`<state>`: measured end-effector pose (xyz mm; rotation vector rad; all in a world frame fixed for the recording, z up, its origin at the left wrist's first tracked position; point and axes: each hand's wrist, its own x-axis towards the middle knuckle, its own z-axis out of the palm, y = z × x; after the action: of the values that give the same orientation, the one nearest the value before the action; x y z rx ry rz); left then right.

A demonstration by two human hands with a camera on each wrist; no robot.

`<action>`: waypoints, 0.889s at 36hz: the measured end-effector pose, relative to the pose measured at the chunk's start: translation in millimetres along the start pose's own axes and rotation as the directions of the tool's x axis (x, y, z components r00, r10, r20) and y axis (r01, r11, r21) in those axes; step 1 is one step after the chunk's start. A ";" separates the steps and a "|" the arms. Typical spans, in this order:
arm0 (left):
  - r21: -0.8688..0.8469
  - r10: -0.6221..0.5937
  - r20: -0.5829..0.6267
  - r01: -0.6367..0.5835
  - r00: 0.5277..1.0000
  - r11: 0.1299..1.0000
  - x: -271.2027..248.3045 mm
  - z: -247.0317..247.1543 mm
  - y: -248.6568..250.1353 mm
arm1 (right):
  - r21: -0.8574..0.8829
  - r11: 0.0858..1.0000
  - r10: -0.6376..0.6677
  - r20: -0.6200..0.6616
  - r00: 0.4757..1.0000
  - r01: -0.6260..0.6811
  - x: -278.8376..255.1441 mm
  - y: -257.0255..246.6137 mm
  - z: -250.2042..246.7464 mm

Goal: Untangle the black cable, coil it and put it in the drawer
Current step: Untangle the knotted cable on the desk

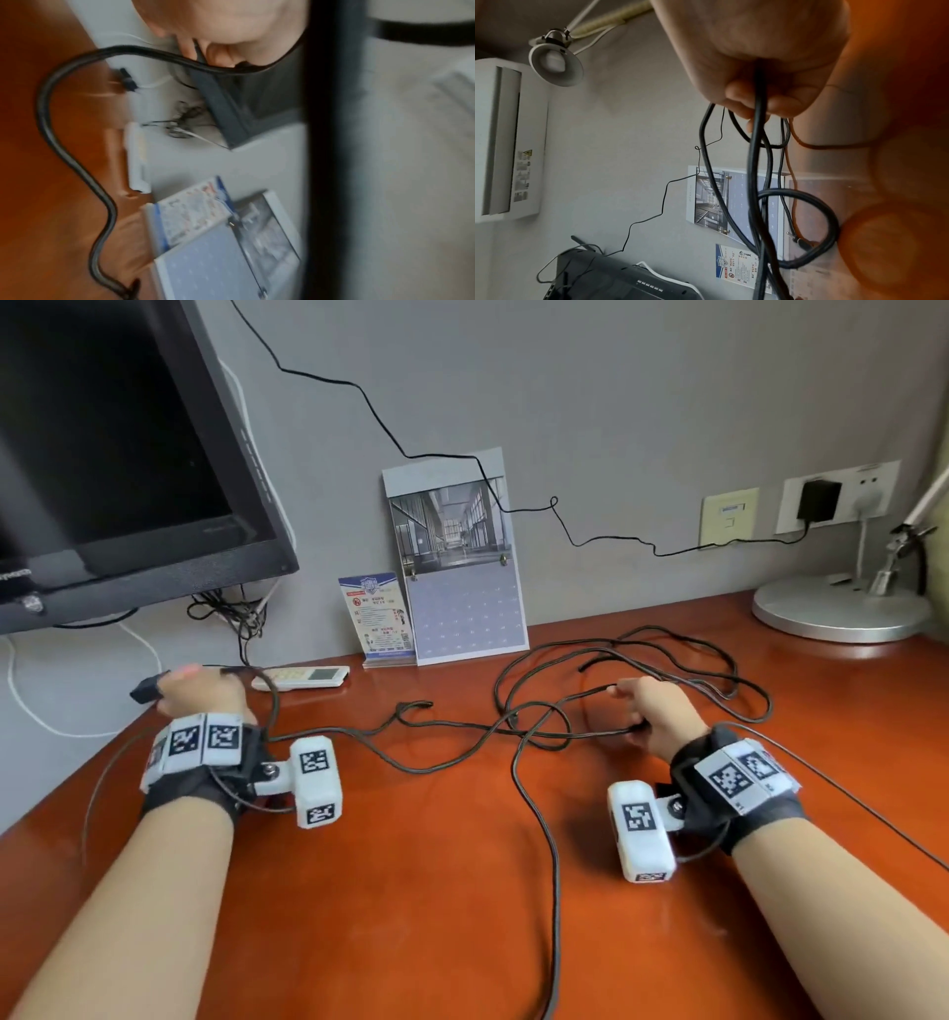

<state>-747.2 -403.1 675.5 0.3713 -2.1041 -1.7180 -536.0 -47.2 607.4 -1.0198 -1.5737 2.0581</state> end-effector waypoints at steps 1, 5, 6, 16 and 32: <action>-0.125 0.080 -0.012 -0.080 0.997 0.989 -11.5 7.8 13.8 | 0.002 1.000 -0.001 0.002 1.000 0.001 0.6 0.4 -0.1; -0.152 0.530 0.291 -0.508 0.797 0.848 -98.7 35.0 68.7 | 0.018 1.000 -0.007 -0.002 1.000 0.007 1.6 2.3 -1.9; -0.147 0.557 0.439 -0.555 0.705 0.819 -119.3 41.9 75.9 | 0.023 1.000 -0.007 -0.004 1.000 0.007 2.0 2.6 -2.5; 0.222 0.047 0.960 -0.851 0.277 0.476 -232.3 138.1 45.1 | 0.032 0.997 -0.074 0.048 0.996 0.073 -3.4 3.5 -9.4; -0.329 0.362 0.673 -0.177 0.645 0.928 -170.9 139.4 68.9 | 0.259 0.966 -0.001 -0.080 0.997 0.022 14.7 4.4 -34.3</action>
<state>-657.2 -191.3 696.3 -0.8164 -2.2208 -2.0962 -520.6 -15.6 594.3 -0.9785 -1.2276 2.1194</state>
